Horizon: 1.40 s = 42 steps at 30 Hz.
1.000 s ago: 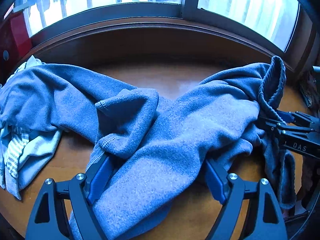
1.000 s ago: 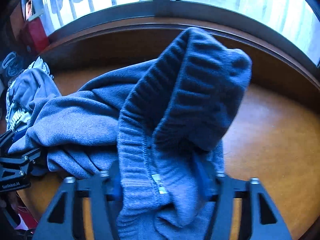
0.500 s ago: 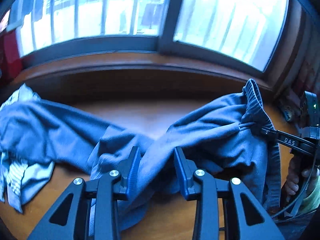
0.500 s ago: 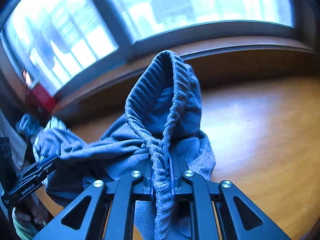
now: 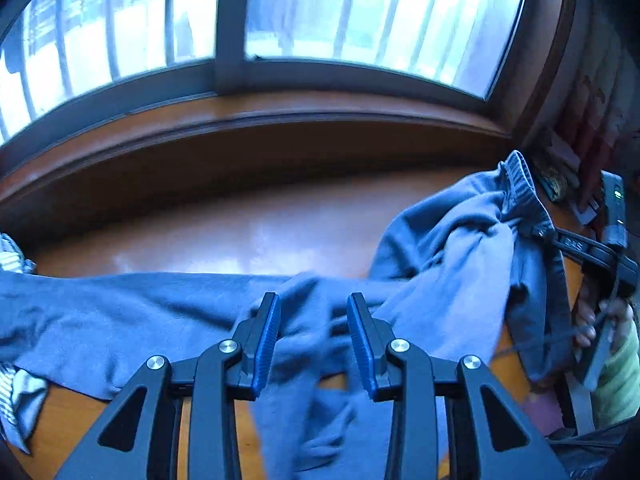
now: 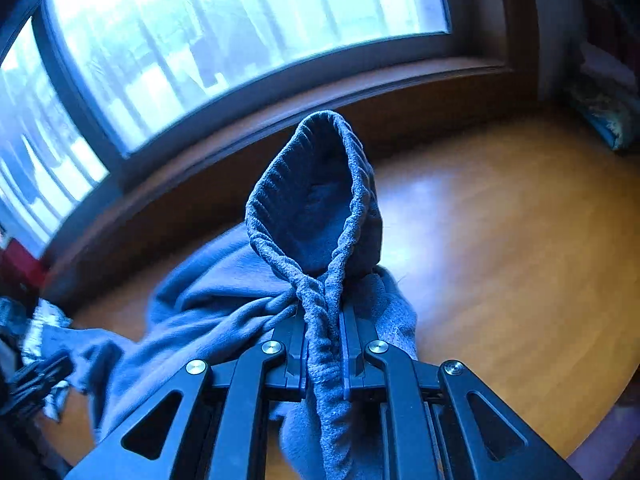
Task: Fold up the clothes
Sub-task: 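Lay the sweatpants flat with the right gripper while the left gripper grasps the fleece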
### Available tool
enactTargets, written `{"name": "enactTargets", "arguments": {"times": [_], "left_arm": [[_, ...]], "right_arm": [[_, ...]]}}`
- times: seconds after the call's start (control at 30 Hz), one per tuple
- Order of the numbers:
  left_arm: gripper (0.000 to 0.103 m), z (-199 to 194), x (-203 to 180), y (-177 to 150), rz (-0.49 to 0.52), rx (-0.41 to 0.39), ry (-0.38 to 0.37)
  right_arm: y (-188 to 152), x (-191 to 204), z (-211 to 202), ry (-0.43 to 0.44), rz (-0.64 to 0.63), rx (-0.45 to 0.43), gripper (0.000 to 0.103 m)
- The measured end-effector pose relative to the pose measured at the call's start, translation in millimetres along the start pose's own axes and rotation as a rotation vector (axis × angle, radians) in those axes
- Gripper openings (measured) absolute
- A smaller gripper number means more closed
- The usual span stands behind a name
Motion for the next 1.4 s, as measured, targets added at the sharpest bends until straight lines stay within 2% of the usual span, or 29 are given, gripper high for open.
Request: {"name": "enactTargets", "arguments": {"times": [0.07, 0.13, 0.17, 0.23, 0.37, 0.43, 0.53, 0.63, 0.67, 0.8, 0.9, 1.0, 1.1, 1.23, 1.4], "left_arm": [[0.032, -4.4, -17.7, -9.5, 0.009, 0.023, -0.016], [0.033, -4.6, -29.6, -19.0, 0.013, 0.037, -0.032], [0.036, -6.6, -35.1, -21.4, 0.014, 0.04, -0.038], [0.061, -13.2, -46.5, -27.0, 0.014, 0.04, -0.044], [0.063, -25.6, -66.9, -33.2, 0.024, 0.018, -0.058], [0.067, -30.4, -77.9, -33.7, 0.034, 0.004, -0.059], [0.068, -34.0, -97.2, -36.2, 0.057, -0.002, -0.062], [0.068, -33.6, -117.0, -40.7, 0.085, 0.011, -0.066], [0.068, -33.9, -122.9, -42.6, 0.096, 0.018, -0.069], [0.068, -31.4, -143.2, -46.7, 0.167, 0.042, -0.067], [0.068, -30.4, -152.2, -48.3, 0.218, 0.041, -0.083], [0.068, -28.8, -156.6, -53.8, 0.231, 0.064, -0.08], [0.068, -29.9, -154.8, -59.1, 0.212, 0.068, -0.076], [0.068, -28.2, -145.3, -70.6, 0.191, 0.088, -0.053], [0.068, -28.6, -139.5, -81.0, 0.126, 0.083, -0.087]], "right_arm": [[5.4, -9.0, 9.4, -0.003, 0.012, 0.03, 0.02], [9.6, -12.4, 14.4, -0.008, 0.011, 0.044, 0.033], [11.9, -12.7, 15.5, -0.009, 0.002, 0.047, 0.035], [16.2, -13.1, 14.9, -0.007, -0.021, 0.053, 0.039], [25.6, -15.3, 4.1, 0.014, -0.051, 0.041, 0.043], [33.7, -21.6, -4.9, 0.019, -0.045, 0.015, 0.046], [43.9, -35.0, -17.6, 0.005, -0.027, -0.025, 0.046], [38.3, -51.6, -37.8, 0.011, -0.029, -0.031, 0.046], [36.2, -40.9, -35.1, 0.013, -0.035, -0.032, 0.046], [12.6, -23.9, -38.3, 0.02, -0.056, -0.032, 0.053], [-1.5, -48.2, -55.4, -0.015, -0.055, -0.034, 0.054], [-9.1, -59.4, -52.8, -0.029, -0.012, 0.009, 0.054], [-21.8, -63.3, -48.8, -0.05, 0.0, 0.024, 0.054], [-40.6, -64.8, -50.9, -0.016, 0.005, 0.07, 0.054], [-72.2, -42.6, -43.4, -0.046, -0.134, 0.111, 0.054]]}}
Point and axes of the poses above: each gripper's, at about its wrist camera, not at the fingertips, and z roughly the way its jaws point, x to its left, y to its top, the point moved 10 cm from there along z, roughly the way its jaws point, and after that the axes turned 15 degrees about z, right-handed, at the moved point
